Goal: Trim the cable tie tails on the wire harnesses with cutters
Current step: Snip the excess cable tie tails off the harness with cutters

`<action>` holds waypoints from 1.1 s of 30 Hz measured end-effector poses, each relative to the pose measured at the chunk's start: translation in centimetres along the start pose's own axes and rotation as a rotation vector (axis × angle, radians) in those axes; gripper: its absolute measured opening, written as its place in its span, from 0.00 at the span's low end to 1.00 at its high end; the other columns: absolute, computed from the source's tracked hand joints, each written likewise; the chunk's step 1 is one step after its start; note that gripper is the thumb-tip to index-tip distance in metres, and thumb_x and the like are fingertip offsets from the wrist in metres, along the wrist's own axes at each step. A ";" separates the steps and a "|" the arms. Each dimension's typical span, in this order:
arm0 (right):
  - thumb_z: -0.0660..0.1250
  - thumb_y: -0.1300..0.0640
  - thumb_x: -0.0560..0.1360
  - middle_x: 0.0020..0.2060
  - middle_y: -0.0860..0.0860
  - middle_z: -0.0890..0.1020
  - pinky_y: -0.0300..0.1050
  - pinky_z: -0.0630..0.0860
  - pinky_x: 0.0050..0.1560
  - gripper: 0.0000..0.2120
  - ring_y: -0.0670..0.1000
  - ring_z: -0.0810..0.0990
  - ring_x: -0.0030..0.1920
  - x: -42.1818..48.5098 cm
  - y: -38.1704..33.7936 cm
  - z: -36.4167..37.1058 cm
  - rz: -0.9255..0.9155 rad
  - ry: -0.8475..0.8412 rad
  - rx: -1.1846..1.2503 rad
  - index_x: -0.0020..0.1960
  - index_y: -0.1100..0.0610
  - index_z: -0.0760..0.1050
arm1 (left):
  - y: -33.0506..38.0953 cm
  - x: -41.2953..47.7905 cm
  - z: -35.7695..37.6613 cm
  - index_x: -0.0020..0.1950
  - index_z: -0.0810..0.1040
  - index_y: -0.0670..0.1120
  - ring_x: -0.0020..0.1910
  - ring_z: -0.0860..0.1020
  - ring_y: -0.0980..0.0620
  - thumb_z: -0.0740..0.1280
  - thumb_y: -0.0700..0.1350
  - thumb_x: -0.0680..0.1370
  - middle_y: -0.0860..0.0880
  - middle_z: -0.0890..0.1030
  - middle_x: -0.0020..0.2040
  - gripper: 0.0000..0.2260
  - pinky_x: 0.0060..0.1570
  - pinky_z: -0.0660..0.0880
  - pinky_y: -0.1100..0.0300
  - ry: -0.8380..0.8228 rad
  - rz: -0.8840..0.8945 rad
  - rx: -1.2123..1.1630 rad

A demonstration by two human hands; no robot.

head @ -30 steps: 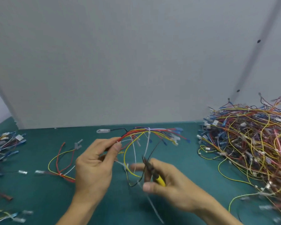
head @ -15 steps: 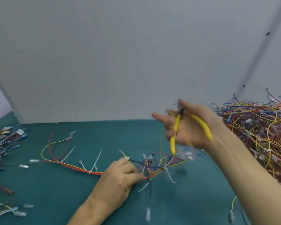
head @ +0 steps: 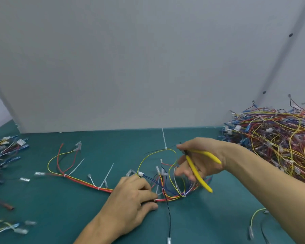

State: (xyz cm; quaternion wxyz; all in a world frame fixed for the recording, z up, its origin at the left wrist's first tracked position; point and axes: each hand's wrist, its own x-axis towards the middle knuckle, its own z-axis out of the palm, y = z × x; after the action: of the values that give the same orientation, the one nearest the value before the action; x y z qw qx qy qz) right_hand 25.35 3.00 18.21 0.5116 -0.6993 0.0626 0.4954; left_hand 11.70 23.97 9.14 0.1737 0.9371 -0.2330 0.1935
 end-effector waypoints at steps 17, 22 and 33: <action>0.74 0.50 0.71 0.52 0.48 0.81 0.39 0.71 0.53 0.13 0.48 0.78 0.53 -2.7 -2.5 2.7 -0.832 0.446 -0.841 0.54 0.51 0.80 | -0.4 0.2 0.2 0.42 0.84 0.56 0.38 0.76 0.56 0.71 0.53 0.70 0.58 0.77 0.39 0.04 0.38 0.75 0.60 0.008 0.022 -0.004; 0.74 0.51 0.71 0.37 0.46 0.82 0.41 0.73 0.41 0.06 0.44 0.78 0.37 -0.9 -2.3 4.9 -0.718 0.171 -1.033 0.45 0.52 0.80 | -0.5 0.2 0.2 0.42 0.84 0.56 0.40 0.78 0.55 0.69 0.54 0.72 0.58 0.77 0.39 0.05 0.40 0.76 0.58 0.006 0.019 0.007; 0.78 0.49 0.65 0.40 0.45 0.82 0.34 0.70 0.34 0.14 0.41 0.75 0.35 -3.8 -0.9 6.3 -0.689 -0.030 -1.246 0.45 0.51 0.77 | -0.7 0.4 0.6 0.40 0.83 0.52 0.44 0.79 0.49 0.69 0.49 0.76 0.55 0.80 0.42 0.06 0.41 0.75 0.52 0.005 0.002 -0.085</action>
State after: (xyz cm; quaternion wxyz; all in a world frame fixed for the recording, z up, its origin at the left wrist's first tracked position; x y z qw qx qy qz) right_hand 20.07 6.71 21.75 0.1451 -0.8347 -0.4639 0.2588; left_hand 12.59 24.12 8.64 0.2135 0.9282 -0.2417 0.1858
